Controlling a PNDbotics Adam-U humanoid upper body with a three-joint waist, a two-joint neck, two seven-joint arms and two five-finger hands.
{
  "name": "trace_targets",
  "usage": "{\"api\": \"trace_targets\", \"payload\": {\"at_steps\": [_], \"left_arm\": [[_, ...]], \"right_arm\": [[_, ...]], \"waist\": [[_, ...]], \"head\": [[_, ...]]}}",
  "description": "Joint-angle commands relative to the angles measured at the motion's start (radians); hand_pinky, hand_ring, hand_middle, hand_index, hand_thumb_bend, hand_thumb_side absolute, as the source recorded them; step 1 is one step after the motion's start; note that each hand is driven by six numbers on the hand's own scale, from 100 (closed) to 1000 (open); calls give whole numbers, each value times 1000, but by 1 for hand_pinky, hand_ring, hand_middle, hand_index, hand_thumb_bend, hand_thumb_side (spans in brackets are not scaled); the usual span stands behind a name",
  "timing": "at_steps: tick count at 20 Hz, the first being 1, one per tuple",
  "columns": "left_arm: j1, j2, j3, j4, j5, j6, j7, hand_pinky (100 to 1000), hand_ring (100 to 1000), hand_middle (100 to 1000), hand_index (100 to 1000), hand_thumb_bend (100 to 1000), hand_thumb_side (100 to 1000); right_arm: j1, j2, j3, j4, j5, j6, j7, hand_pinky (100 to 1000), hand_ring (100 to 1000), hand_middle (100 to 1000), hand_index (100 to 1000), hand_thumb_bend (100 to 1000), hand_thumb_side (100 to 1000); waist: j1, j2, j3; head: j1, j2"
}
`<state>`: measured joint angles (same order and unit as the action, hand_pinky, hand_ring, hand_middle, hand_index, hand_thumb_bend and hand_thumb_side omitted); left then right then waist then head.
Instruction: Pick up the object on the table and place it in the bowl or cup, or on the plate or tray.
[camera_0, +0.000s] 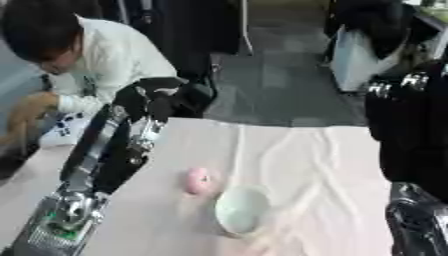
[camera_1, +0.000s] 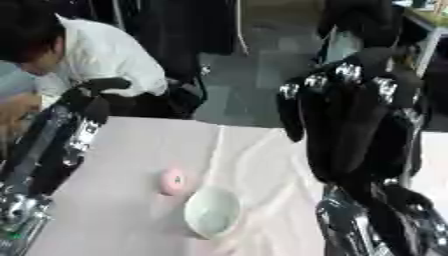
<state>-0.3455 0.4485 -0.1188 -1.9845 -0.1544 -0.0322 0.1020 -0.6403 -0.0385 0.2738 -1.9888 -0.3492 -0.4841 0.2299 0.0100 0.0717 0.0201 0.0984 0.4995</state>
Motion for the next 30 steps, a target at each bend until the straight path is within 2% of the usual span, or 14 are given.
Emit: {"api": "trace_targets", "payload": {"at_steps": [1, 9, 12, 16, 22, 24, 26, 27, 28, 29, 30], "left_arm": [[-11, 17, 8, -15, -3, 0, 1, 696, 688, 804, 868, 116, 849], [-10, 17, 8, -15, -3, -1, 1, 696, 688, 804, 869, 121, 849], [-7, 17, 5, -15, -2, -6, -9, 704, 693, 808, 877, 187, 835], [-4, 46, 1, -15, -7, -6, -49, 719, 705, 819, 898, 278, 808], [-44, 171, -24, -15, -32, 43, -216, 749, 731, 838, 917, 343, 773], [-62, 214, -36, -11, -40, 63, -272, 754, 735, 840, 920, 391, 714], [-86, 260, -52, 9, -49, 78, -336, 762, 741, 844, 927, 467, 660], [-95, 280, -60, 19, -54, 79, -374, 779, 757, 856, 940, 542, 611], [-105, 295, -63, 29, -62, 76, -413, 780, 758, 856, 940, 499, 591], [-112, 306, -65, 36, -71, 72, -445, 784, 761, 857, 941, 599, 557], [-121, 317, -66, 46, -77, 69, -472, 789, 765, 857, 943, 624, 529]], "right_arm": [[-19, 0, 0, -11, -3, 1, 3, 100, 100, 100, 252, 815, 630], [-19, 0, 0, -11, -4, 1, 4, 100, 100, 100, 251, 809, 630], [-20, -1, 2, -11, -10, -2, 5, 100, 100, 100, 250, 782, 656], [-19, -1, -1, -11, -11, -4, 12, 100, 100, 100, 247, 765, 636], [-12, -5, -1, -11, -13, -7, 20, 100, 100, 100, 243, 750, 651], [-11, -5, 0, -11, -12, -6, 24, 100, 100, 100, 242, 749, 649], [-9, -4, 2, -11, -13, -4, 27, 100, 100, 100, 242, 747, 652], [-9, -3, 4, -11, -13, -3, 29, 100, 100, 100, 242, 745, 657], [-8, -2, 4, -11, -14, -2, 31, 100, 100, 100, 242, 749, 659], [-8, -1, 4, -11, -14, -2, 32, 100, 100, 100, 242, 747, 653], [-7, 0, 4, -11, -15, -2, 33, 100, 100, 100, 242, 747, 654]], "waist": [[2, -10, -2], [2, -10, -2], [4, -10, -10], [6, -11, -20], [12, -16, -23], [14, -17, -25], [17, -19, -28], [19, -20, -30], [20, -21, -31], [21, -21, -32], [22, -22, -33]], "head": [[8, 0], [9, 1], [10, -7], [18, -12], [18, -2], [22, 3], [27, 9], [30, 10], [32, 11], [32, 12], [33, 12]]}}
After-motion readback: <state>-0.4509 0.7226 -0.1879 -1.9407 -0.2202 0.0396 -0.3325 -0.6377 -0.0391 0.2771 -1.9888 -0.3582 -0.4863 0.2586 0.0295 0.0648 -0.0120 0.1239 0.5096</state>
